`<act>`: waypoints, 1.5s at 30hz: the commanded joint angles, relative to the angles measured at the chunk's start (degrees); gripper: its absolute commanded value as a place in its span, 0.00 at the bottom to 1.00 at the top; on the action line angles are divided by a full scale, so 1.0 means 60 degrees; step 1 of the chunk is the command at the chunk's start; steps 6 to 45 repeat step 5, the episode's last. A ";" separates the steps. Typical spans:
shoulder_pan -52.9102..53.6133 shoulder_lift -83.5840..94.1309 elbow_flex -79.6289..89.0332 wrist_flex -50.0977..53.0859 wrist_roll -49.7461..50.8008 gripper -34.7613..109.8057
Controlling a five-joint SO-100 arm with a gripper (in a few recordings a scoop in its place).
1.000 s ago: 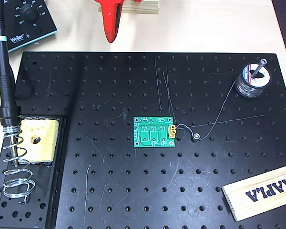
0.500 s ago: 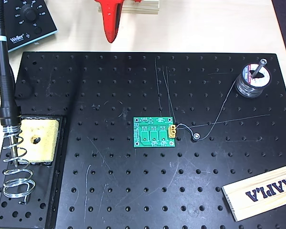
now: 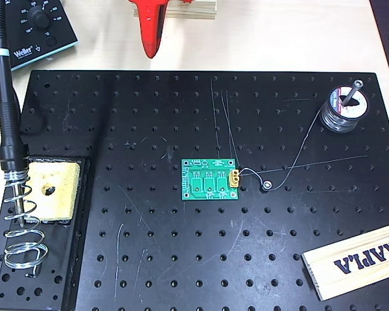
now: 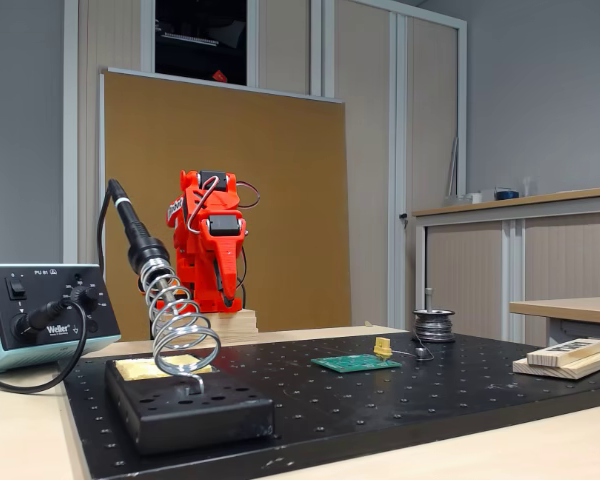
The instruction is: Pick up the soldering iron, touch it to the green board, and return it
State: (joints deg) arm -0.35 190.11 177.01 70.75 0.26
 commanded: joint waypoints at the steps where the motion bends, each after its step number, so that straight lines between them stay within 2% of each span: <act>1: 0.0015 0.0073 0.0103 0.0044 0.0117 0.24; 45: 0.0015 0.0073 0.0103 0.0044 0.0117 0.24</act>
